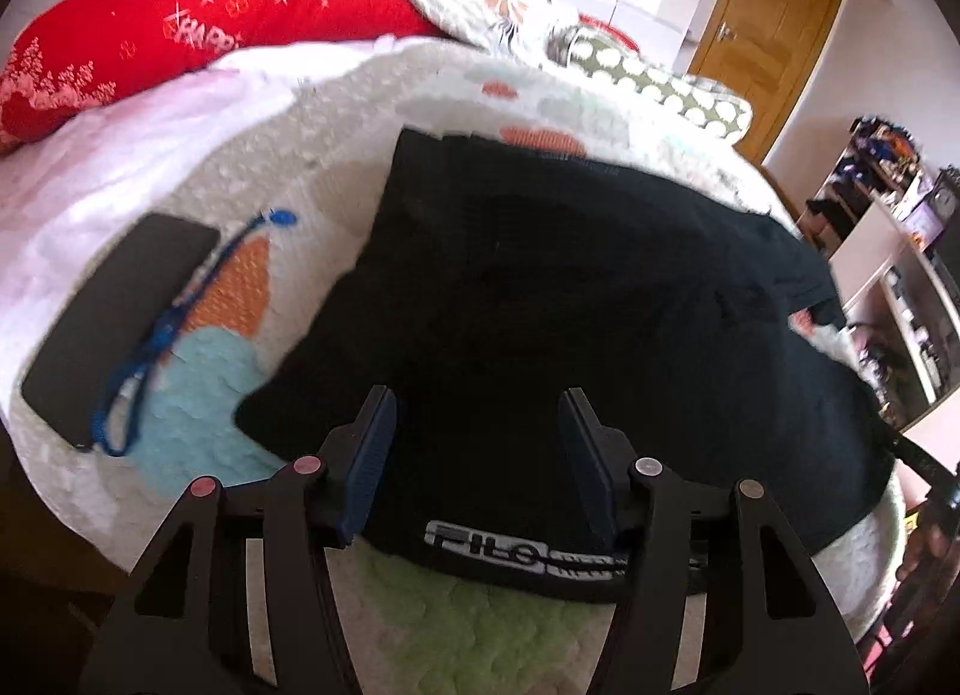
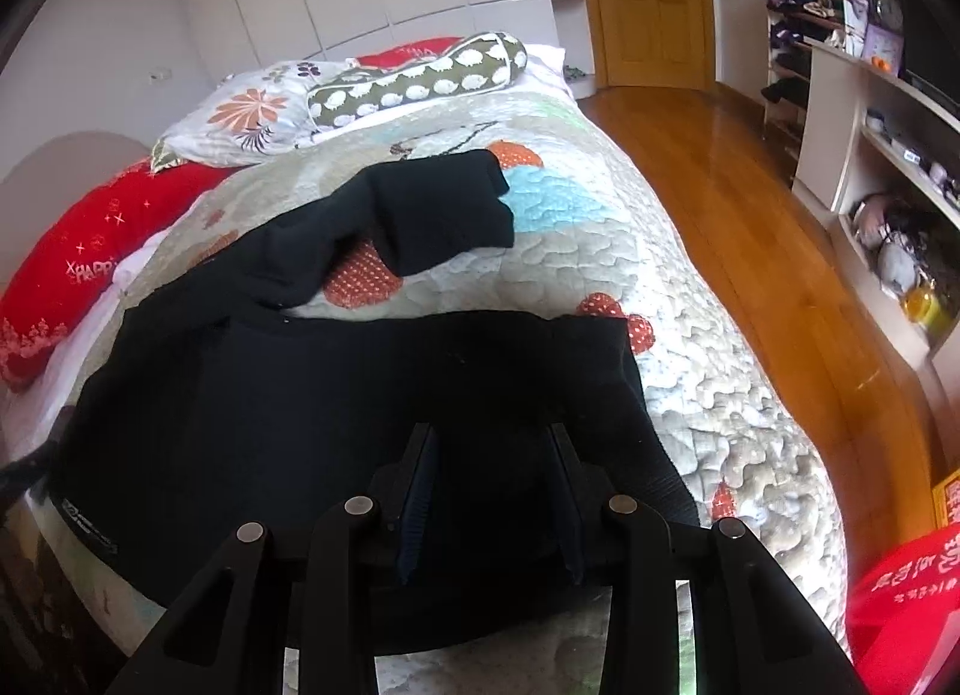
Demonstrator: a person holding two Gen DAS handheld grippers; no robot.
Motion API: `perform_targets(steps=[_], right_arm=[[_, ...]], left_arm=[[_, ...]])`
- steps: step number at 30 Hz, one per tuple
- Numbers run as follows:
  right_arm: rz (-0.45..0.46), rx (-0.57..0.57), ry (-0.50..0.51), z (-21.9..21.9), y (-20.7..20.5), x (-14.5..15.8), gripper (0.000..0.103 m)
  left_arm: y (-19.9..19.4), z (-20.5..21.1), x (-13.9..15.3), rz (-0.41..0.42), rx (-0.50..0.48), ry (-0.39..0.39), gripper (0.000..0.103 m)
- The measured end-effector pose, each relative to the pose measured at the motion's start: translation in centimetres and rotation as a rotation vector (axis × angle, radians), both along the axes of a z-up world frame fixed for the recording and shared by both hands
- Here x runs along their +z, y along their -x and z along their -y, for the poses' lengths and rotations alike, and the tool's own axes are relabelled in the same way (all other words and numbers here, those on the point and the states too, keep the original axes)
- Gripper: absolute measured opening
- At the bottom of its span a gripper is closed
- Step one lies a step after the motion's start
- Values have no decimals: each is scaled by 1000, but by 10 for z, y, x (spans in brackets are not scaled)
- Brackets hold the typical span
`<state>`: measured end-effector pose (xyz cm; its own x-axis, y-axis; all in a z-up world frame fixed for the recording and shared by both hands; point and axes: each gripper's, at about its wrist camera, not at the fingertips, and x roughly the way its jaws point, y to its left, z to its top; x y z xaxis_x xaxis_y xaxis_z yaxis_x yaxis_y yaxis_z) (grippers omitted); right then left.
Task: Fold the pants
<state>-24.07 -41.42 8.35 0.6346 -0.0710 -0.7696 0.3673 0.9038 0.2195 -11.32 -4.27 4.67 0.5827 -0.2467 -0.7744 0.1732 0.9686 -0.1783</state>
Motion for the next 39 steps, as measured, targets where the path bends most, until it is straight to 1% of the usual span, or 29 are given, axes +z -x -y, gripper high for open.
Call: perform_targets(steps=[1,2,3,6,9,12,15,17,18,20,22,23,25,26,28,32,35,39], right_arm=[[-34,-2,-18,3,-4,-10,35],[-41,4,-31,4,-6,-16,35],[-25,3,-21,3,-5,-16,35],[-37,10,-8,0,-8,-7,35],[0,45,-23,-5,-15,6,35],[48,99,0,-17,-30,21,36],[81,184,17,-33,-63,30,39],[90,237,20,-43,-83,33,40],[98,273,27,-49,-96,37,42],[119,315,54,-60,-116,44,44],[134,368,65,-71,-136,50,46],[134,392,73,-76,-148,53,47],[127,444,94,-88,-173,55,51],[118,458,105,-93,-183,55,53],[98,480,120,-99,-203,52,55],[78,493,84,-102,-234,44,56],[65,517,105,-104,-254,42,56],[50,514,116,-98,-275,40,57]], left_arm=[[-3,2,-5,-10,-1,-7,56],[-7,4,-12,-29,3,-19,56],[-8,6,-16,-35,5,-26,56],[-9,9,-19,-24,-1,-43,56],[-12,8,-14,-32,-11,-37,56],[-18,3,-6,-40,-23,-20,56],[-31,-4,5,-48,-31,4,56],[-43,-11,14,-65,-36,36,56],[-46,-12,18,-58,-36,41,56],[-54,-15,32,-6,-17,-7,57],[-65,-13,40,12,-33,-40,67],[-73,-13,43,21,-43,-43,70],[-91,-12,44,41,-44,-54,70],[-101,-12,43,39,-46,-60,70],[-126,-11,36,8,-65,-59,70],[-181,-9,11,-63,-79,-89,70],[-206,-7,-4,-100,-87,-110,70],[-233,4,-21,-147,-127,-93,70]])
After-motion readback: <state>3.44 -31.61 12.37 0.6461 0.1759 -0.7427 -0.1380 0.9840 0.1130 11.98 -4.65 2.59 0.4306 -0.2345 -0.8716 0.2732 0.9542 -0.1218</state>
